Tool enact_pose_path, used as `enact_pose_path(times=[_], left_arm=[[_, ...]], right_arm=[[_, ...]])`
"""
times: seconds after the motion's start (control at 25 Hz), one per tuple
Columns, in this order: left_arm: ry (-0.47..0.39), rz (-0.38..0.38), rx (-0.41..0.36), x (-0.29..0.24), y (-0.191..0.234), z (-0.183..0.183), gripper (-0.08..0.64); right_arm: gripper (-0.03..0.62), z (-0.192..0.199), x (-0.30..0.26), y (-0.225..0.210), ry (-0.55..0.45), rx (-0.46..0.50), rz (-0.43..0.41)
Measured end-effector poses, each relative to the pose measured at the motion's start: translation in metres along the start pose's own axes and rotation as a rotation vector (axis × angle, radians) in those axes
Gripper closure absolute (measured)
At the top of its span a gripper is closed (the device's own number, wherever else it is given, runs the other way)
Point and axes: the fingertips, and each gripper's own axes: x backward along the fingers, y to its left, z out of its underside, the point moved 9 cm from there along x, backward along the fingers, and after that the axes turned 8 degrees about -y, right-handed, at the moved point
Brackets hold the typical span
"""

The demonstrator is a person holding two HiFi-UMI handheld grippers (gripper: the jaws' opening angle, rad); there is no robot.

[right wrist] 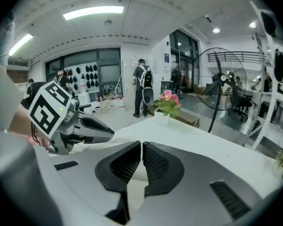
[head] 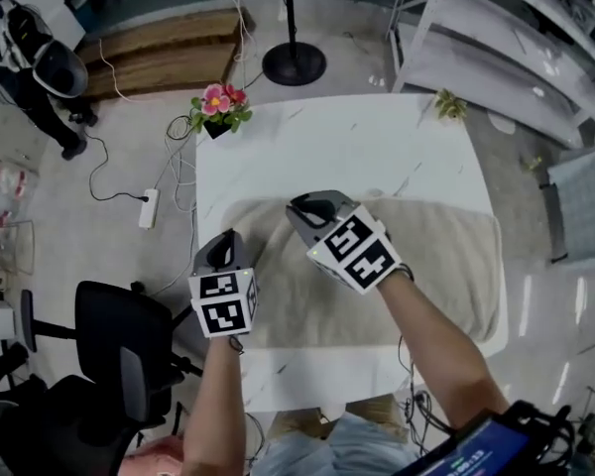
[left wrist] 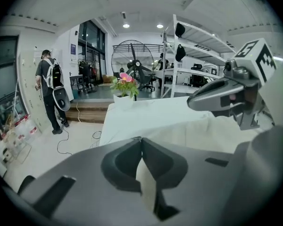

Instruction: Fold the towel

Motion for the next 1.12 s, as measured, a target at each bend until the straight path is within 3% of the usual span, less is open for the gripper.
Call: enact_pose_path(times=[0.2,0.4,0.56,0.88,1.12], left_arm=[[0.045,0.012,0.034,-0.020,0.012,0.012,0.552],[0.110,0.038,-0.019,-0.039,0.013,0.017,0.552],[0.140,0.033,-0.049,-0.054,0.022,0.008,0.552],[0.132,-0.092,-0.042,-0.072,0.049,-0.001,0.552],[0.119,-0.095,-0.075,-0.082,0.049,-0.007,0.551]], right_arm=[[0.575,0.021,-0.058,0.005,0.112,0.013,-0.080],[0.577,0.040,-0.094,0.009,0.222,0.052,-0.141],[0.577,0.034,-0.114,0.000,0.264,0.065,-0.154],[0.577,0.019,-0.144,-0.012,0.273,0.126,-0.120],[0.574,0.011,-0.145,-0.018,0.207,0.083,-0.118]])
